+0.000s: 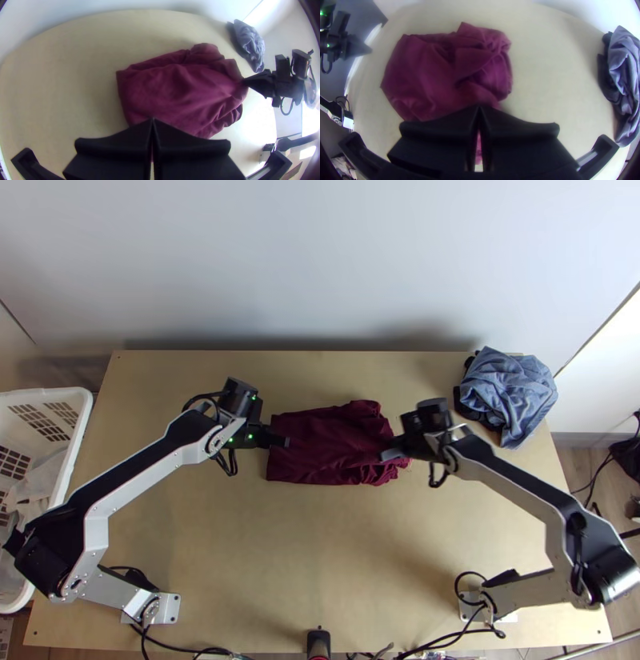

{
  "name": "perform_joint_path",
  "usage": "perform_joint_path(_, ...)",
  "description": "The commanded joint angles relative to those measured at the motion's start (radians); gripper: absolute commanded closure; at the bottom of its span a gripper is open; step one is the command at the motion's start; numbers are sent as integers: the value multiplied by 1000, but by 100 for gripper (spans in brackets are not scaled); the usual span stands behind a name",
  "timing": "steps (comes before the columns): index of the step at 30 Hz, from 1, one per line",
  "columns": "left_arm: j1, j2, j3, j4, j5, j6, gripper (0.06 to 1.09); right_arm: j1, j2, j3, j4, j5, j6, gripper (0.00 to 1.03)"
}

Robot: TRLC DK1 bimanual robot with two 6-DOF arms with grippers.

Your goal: Fold the t-shirt

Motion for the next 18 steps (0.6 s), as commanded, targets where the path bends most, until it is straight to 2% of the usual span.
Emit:
perform_joint_path(1, -12, -3, -21, 0, 0, 8, 104, -83, -89, -65, -37, 3, -13, 100)
perform_joint_path(5, -6, -12, -25, -2, 0, 17, 104, -123, -136, -135, -55, 2, -47, 100)
perform_joint_path(10, 37, -48, -41, -31, 1, 36, 104, -91, -242, -140, -81, 0, -13, 97)
perform_joint_path(11, 50, -61, -47, -33, 1, 36, 104, -54, -277, -134, -90, 0, 6, 91)
perform_joint_path(12, 63, -77, -55, -33, 1, 36, 104, -11, -314, -126, -97, 3, 25, 79)
perform_joint_path(14, 91, -106, -71, -33, 1, 43, 104, 101, -371, -103, -120, 63, 39, 45)
perform_joint_path(15, 105, -117, -76, -34, 1, 43, 104, 173, -382, -85, -146, 109, 37, 31)
perform_joint_path(18, 143, -140, -90, -40, 1, 47, 104, 300, -377, -34, -216, 176, 0, 13)
